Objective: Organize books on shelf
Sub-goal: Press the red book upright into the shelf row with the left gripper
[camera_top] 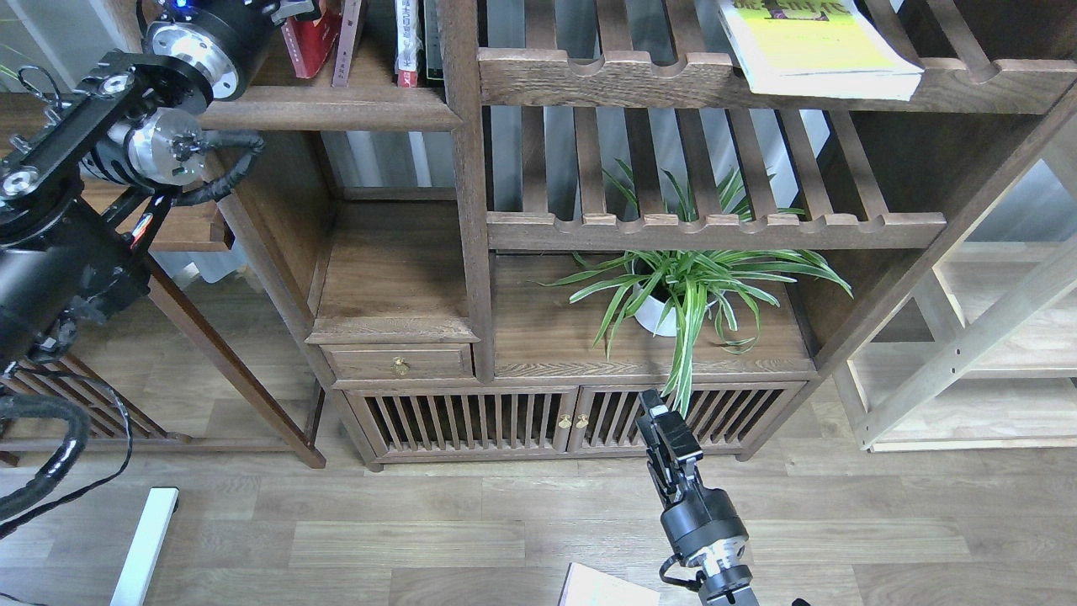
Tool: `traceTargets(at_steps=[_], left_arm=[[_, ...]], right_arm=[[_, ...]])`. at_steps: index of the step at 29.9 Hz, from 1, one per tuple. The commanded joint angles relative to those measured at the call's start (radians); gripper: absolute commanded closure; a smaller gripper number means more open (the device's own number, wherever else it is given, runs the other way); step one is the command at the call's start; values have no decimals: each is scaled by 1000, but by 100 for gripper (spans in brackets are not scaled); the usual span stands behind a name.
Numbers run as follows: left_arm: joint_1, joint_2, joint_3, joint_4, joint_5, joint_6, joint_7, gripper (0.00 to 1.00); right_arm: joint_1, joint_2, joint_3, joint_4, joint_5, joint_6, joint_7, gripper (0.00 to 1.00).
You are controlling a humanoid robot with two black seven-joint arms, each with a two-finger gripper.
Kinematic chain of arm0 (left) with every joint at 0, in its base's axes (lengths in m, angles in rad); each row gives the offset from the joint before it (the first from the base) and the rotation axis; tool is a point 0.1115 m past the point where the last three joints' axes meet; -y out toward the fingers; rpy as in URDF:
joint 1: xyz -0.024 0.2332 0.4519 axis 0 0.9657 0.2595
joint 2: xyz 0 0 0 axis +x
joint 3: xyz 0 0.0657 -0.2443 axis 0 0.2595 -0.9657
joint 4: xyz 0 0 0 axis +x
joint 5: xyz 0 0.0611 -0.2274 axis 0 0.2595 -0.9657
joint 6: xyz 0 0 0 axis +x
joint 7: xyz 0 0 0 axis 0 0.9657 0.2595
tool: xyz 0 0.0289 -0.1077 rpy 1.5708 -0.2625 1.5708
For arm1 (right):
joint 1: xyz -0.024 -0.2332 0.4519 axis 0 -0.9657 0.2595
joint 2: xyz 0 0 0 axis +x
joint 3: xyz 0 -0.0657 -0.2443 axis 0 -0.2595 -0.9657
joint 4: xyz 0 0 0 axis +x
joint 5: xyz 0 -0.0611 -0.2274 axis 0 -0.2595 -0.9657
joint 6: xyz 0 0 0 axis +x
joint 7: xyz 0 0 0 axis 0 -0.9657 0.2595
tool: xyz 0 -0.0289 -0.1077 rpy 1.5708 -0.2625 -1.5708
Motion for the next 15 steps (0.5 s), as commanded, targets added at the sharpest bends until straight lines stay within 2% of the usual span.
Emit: traceTargets(at_steps=[1,2,5,15], left_arm=[[-6,-3,3,14,3,3,-6,59],[-9,-9,10,22,4,11,-9,52],[-18,-15,21,28,3,11,-23,52],[-75,-50,20,33,1,14,-23,49]], right_arm=[[-1,0,0,0,0,0,0,36],[-1,0,0,0,0,0,0,36],[-1,0,0,0,0,0,0,36],[-4,0,0,0,-2,0,0,36]])
